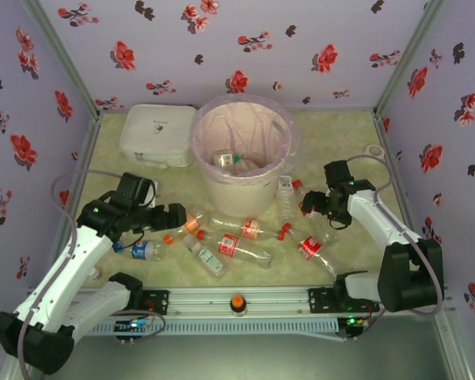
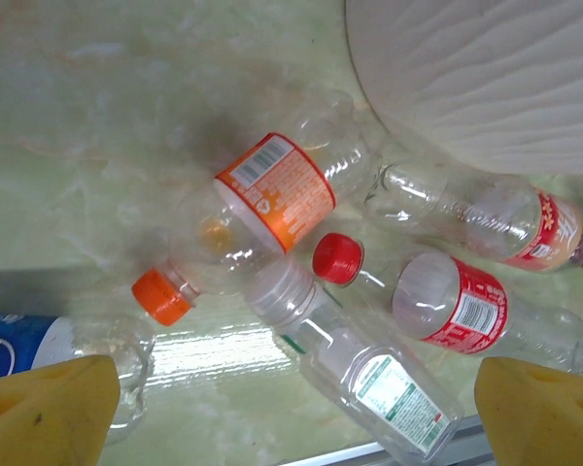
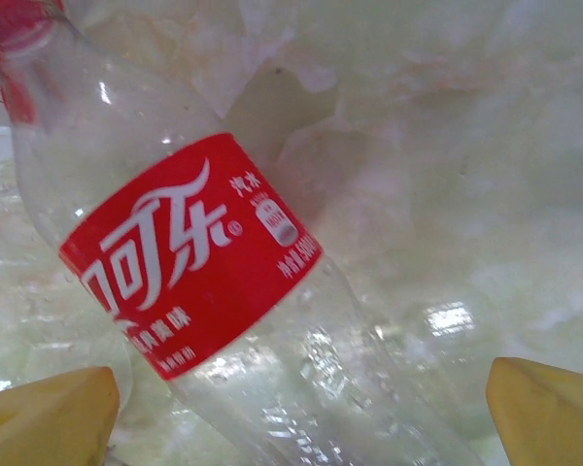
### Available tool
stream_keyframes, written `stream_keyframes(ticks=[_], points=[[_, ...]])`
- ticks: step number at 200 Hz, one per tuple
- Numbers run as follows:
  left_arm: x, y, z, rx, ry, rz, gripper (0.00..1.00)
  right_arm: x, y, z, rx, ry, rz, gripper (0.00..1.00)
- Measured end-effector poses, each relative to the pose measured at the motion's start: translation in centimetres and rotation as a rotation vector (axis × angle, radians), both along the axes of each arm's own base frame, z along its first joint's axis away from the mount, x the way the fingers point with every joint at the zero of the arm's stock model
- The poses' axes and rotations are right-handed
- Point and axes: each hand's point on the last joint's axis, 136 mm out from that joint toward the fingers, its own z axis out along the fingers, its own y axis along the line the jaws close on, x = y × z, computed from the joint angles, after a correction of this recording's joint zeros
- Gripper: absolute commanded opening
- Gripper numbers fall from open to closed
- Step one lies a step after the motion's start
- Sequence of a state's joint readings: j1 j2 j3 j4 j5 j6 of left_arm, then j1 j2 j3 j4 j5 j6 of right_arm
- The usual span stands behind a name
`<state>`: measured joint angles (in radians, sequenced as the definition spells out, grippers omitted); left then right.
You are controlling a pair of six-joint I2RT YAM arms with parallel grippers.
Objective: Put the plastic bottles in the bin
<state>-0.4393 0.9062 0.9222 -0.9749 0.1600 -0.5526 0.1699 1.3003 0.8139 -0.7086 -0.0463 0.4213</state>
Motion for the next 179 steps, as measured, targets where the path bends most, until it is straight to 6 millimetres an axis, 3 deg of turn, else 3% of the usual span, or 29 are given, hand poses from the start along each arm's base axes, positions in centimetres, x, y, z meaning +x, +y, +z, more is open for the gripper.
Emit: stream_keyframes(ticks=[44, 70, 145, 164, 179], points=[[1.3, -1.0, 0.3, -0.051, -0.046, 0.003, 0.95, 0.7, 0.9, -2.2, 0.034, 0.055, 0.014, 0.93], [1.4, -1.1, 0.5, -0.084, -0.087, 0.015, 0.95, 1.0, 0.6, -2.8, 0.029, 0.068, 0.011, 0.82], [3.7, -1.0, 0.9, -0.109, -0.126, 0.066, 0.96, 4.4, -1.2, 0.8, 0.012, -0.023, -0.029, 0.52], [4.4, -0.7, 1.0, -0.106, -0.129, 0.081, 0.97, 5.4, -1.7, 2.2, 0.004, -0.049, -0.048, 0.56], [4.8, -0.6, 1.1, -0.108, -0.138, 0.089, 0.97, 5.9, -1.9, 3.2, 0.001, -0.064, -0.056, 0.73]])
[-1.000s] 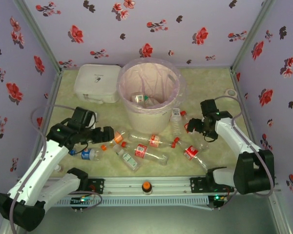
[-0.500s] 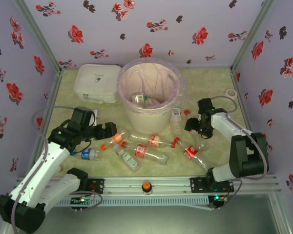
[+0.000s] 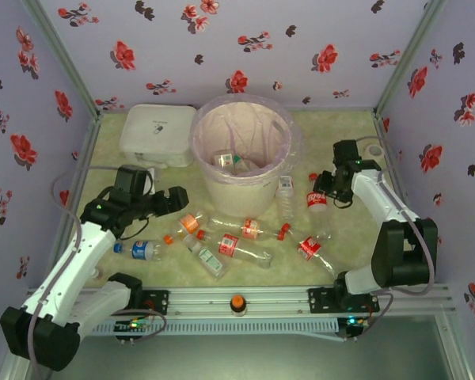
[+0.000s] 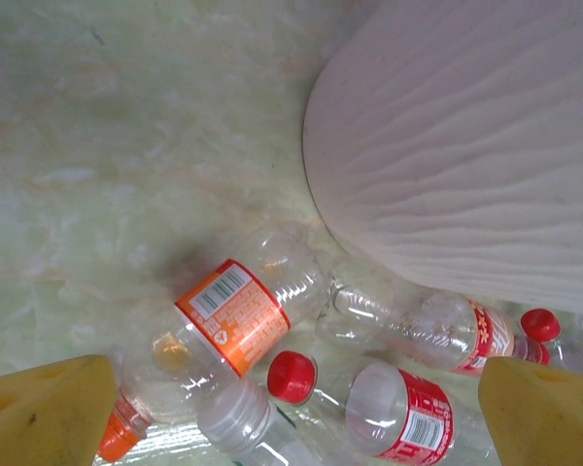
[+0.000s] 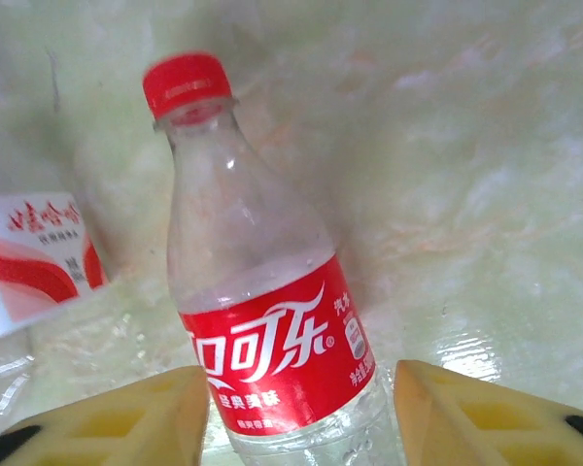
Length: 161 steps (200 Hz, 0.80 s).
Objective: Put the plastic bottles in the bin
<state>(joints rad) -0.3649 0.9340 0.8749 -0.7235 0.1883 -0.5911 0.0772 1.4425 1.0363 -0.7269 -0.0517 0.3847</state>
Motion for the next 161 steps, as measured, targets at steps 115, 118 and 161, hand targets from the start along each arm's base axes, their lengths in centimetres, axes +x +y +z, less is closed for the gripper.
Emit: stream_keyframes(ticks=[115, 118, 161], points=[[1.7, -0.6, 0.7, -0.004, -0.071, -0.037, 0.98, 2.2, 0.7, -4.7, -0.016, 0.26, 0.143, 0.82], [1.8, -0.6, 0.7, -0.004, -0.071, -0.036, 0.98, 2.1, 0.7, -4.9, -0.016, 0.263, 0.146, 0.82], [2.1, -0.5, 0.3, 0.001, -0.059, -0.028, 0.98, 2.5, 0.9, -7.2, -0.015, 0.328, 0.183, 0.58]])
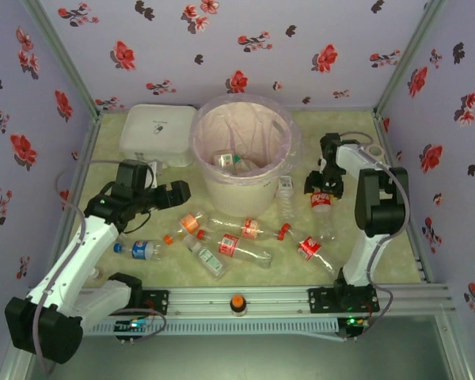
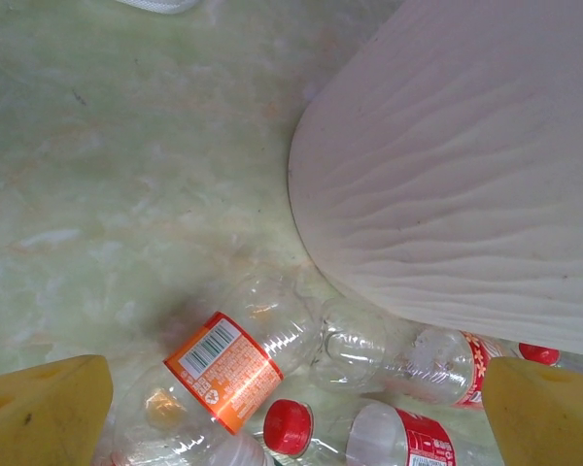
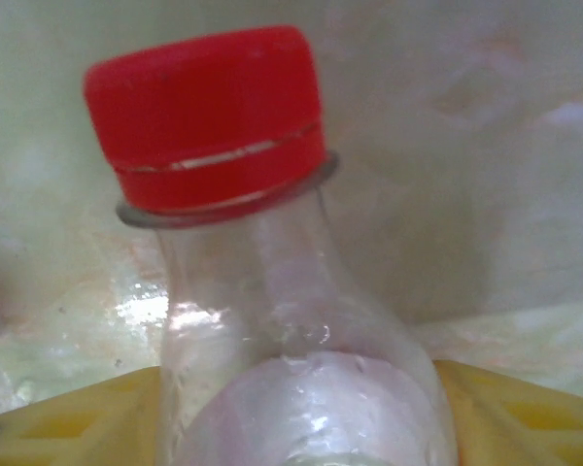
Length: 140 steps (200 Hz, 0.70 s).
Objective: Put the plastic bottles in the bin
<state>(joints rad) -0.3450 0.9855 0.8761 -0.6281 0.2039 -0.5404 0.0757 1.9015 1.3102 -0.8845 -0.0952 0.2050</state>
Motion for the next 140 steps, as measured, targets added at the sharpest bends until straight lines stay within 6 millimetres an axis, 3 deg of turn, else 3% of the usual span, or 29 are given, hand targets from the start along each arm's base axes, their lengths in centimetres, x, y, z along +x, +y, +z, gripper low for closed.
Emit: stream_keyframes(ticks=[58, 85, 99, 112, 140], points=[[0.8, 0.9, 0.3, 0.0, -0.003, 0.039, 0.98, 1.1, -0.7, 0.5, -0.018, -0.033, -0.018, 0.43], [1.4, 1.2, 1.1, -0.005, -0.017, 0.054, 0.98, 1.7, -1.6, 2.8, -0.023, -0.102, -0.051, 0.38], [1.6, 1.4, 1.3, -0.006, -0.02, 0.063, 0.98, 2.2, -2.1, 5.7, -0.022, -0.186, -0.076, 0.35], [1.6, 1.9, 1.2, 0.0, -0.014, 0.075, 0.98, 2.8, -2.6, 9.6, -0.016, -0.294, -0.099, 0.31], [1.7, 4.2, 0.6, 0.067, 0.016, 0.134, 0.99, 4.0, -3.2, 21.9, 0.009, -0.629, -0.136, 0.24]])
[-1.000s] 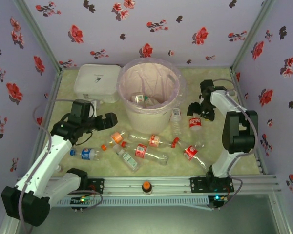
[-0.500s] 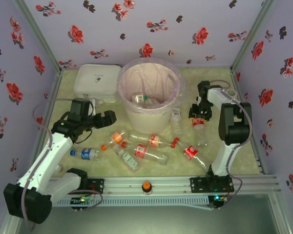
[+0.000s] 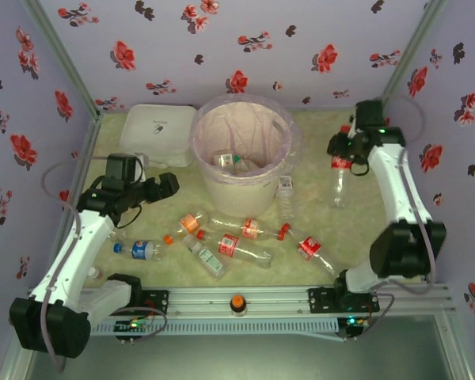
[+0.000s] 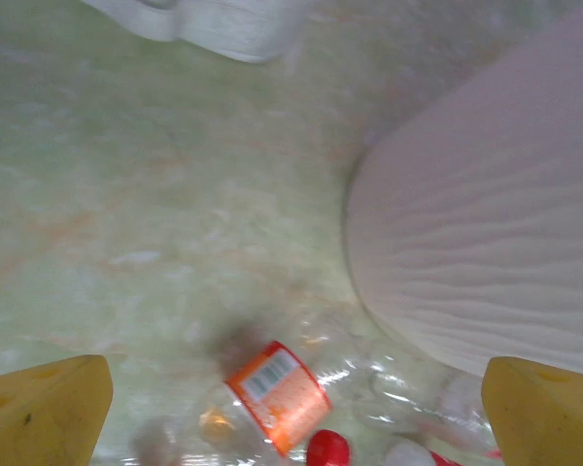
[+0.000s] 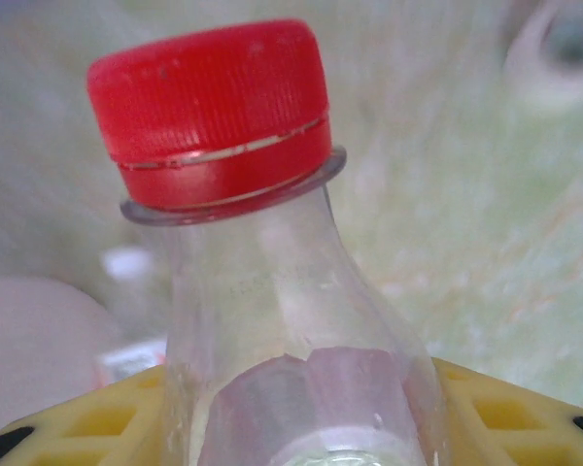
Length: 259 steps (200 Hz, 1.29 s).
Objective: Put the plastic bottles in the bin
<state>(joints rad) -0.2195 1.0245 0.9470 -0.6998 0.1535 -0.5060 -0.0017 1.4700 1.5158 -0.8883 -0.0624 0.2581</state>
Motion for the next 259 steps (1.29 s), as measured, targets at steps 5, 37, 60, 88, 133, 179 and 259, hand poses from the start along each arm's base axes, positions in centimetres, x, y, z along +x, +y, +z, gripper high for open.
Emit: stream_keyframes(ticks=[5, 37, 60, 88, 133, 179, 259], points=[[0.0, 0.5, -0.1, 0.022, 0.006, 0.015, 0.99, 0.0, 0.0, 2.2, 0.005, -0.059, -0.003, 0.23], [-0.1, 3.9, -0.5, 0.174, 0.026, 0.106, 1.0, -1.8, 1.0, 15.2, 0.073, -0.391, 0.017, 0.19], [-0.3, 6.2, -0.9, 0.238, 0.047, 0.171, 1.0, -2.7, 2.2, 21.5, 0.148, -0.555, 0.053, 0.19], [0.0, 9.0, -1.7, 0.275, 0.062, 0.259, 1.0, -2.5, 5.2, 26.8, 0.258, -0.684, 0.146, 0.2], [0.5, 12.2, -4.5, 0.222, 0.062, 0.425, 1.0, -1.1, 15.2, 29.0, 0.389, -0.688, 0.411, 0.19], [1.1, 13.6, -5.1, 0.238, 0.05, 0.484, 1.0, -0.1, 24.4, 22.8, 0.363, -0.517, 0.602, 0.19], [0.6, 15.0, -6.9, 0.263, 0.087, 0.528, 1.0, 0.7, 31.3, 5.3, 0.039, -0.1, 0.78, 0.17]])
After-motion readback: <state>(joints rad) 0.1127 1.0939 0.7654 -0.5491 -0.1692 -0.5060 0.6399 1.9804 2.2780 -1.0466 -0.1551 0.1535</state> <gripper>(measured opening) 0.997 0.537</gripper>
